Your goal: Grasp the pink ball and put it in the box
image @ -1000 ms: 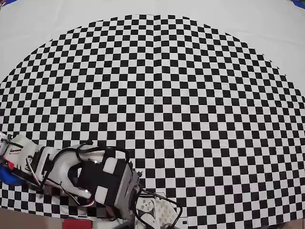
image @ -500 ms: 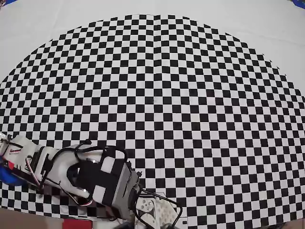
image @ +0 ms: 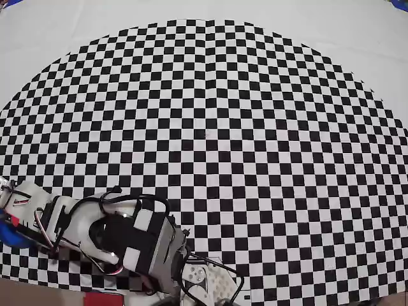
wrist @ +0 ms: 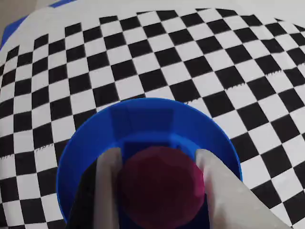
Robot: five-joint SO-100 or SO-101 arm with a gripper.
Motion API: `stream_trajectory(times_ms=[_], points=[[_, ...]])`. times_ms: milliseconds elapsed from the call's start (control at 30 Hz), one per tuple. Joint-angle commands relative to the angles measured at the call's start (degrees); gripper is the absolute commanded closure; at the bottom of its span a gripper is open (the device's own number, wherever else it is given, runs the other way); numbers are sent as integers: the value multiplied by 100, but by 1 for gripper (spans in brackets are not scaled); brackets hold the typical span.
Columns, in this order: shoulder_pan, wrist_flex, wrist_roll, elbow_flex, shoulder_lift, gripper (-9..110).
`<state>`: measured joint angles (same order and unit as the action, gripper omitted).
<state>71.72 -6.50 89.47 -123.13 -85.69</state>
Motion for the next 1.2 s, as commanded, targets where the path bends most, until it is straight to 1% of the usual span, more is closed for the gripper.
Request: stream_trajectory(times_ms=[0, 200, 233, 267, 333, 433, 733, 833, 967, 1167], points=[[62, -88, -18, 272, -53, 101], [62, -88, -18, 272, -53, 101], [70, -88, -18, 272, -53, 96], [70, -88, -18, 272, -53, 86], [70, -114, -44, 272, -53, 73], [79, -149, -88, 272, -70, 69], [35, -264, -97, 255, -272, 69], [-26, -334, -334, 229, -457, 69], [-123, -404, -958, 176, -826, 69], [-712, -431, -2479, -62, -1626, 69]])
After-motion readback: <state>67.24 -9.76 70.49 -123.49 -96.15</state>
